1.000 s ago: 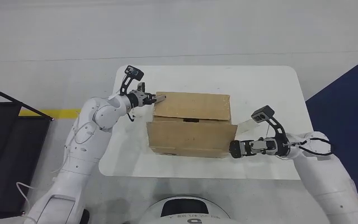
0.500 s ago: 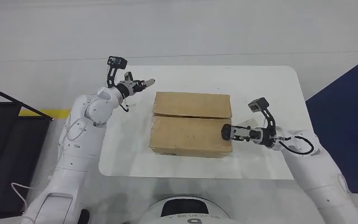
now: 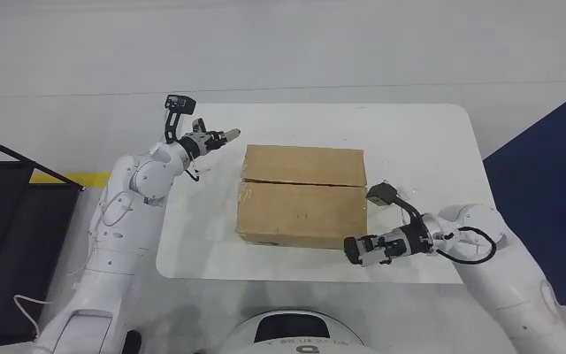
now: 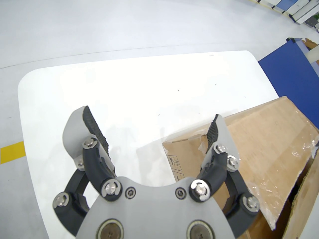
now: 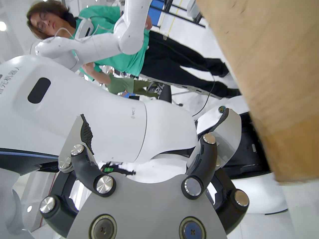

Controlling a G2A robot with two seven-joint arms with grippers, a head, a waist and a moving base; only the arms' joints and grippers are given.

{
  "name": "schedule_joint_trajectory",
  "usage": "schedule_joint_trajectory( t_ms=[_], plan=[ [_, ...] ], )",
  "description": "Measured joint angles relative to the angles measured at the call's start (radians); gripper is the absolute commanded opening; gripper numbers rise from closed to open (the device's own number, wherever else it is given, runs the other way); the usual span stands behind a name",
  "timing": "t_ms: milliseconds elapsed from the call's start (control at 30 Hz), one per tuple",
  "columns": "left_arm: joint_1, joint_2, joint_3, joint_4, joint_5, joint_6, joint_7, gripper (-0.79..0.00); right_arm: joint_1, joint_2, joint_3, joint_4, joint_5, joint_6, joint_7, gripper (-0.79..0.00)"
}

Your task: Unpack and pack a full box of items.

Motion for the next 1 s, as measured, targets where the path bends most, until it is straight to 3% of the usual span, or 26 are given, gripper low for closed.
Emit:
schedule_joint_trajectory(
  t_ms=[133, 267, 533, 767, 1000],
  plan=[
    [-0.01, 0.0, 0.009, 0.008, 0.001, 0.002, -0.002, 0.0, 0.014, 0.018, -0.048, 0.002, -0.044, 0.012, 0.012, 0.0],
    [-0.022, 0.001, 0.012, 0.016, 0.0, 0.001, -0.002, 0.0, 0.055, 0.028, -0.096, 0.091, -0.131, -0.015, -0.016, 0.0],
    [-0.019, 0.005, 0.004, 0.024, -0.006, 0.0, 0.01, 0.0, 0.166, 0.01, -0.164, 0.256, -0.135, -0.079, -0.118, 0.0],
    [-0.01, 0.01, -0.012, 0.015, -0.012, 0.006, 0.014, 0.0, 0.214, -0.014, -0.212, 0.258, -0.083, -0.108, -0.212, 0.0],
    [-0.003, 0.014, -0.021, 0.01, -0.018, 0.015, 0.018, 0.0, 0.225, -0.023, -0.298, 0.189, -0.191, -0.141, -0.138, 0.0]
  ],
)
